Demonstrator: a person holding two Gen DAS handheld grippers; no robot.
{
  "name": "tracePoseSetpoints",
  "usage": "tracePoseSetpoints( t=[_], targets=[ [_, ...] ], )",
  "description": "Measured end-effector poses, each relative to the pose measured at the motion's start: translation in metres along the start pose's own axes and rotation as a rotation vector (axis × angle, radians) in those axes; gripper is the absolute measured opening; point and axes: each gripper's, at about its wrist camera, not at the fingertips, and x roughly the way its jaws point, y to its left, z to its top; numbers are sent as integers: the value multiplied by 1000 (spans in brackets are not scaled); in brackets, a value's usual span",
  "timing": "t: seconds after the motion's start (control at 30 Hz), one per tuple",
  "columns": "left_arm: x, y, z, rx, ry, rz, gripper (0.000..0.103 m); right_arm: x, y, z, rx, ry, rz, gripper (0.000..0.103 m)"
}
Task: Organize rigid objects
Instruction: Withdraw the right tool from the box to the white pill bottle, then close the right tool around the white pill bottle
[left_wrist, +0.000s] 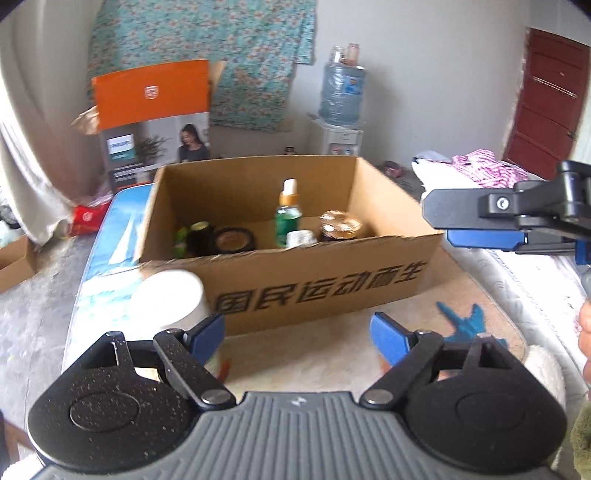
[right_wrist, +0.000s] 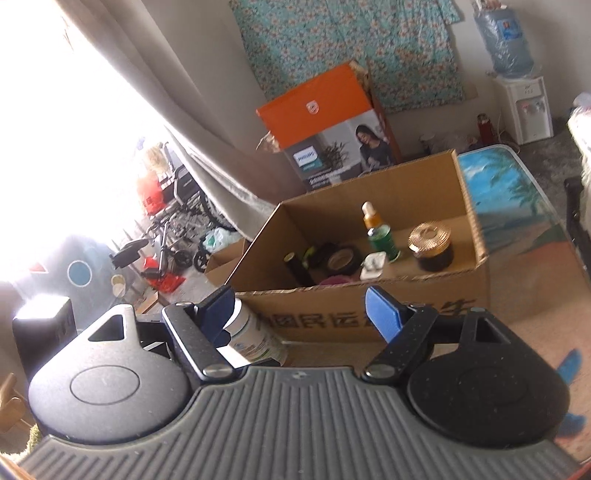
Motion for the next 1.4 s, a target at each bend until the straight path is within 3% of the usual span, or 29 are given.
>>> tracePoseSetpoints(
  t=[0.33,0.77,1.07,1.4],
  targets=[
    [-5,29,-17,-40,-48,103,87,52,26,-8,-11,102,32,78],
    [36,59,-19,-102,-54,177,85,143,64,-5,-49,233,103,78],
    [46,70,-22,-138,-44,152,60,177,78,-11,-45,276,125,74],
    [44,67,-20,-138,-37,156,55,194,79,-15,-42,294,107,57]
  ],
)
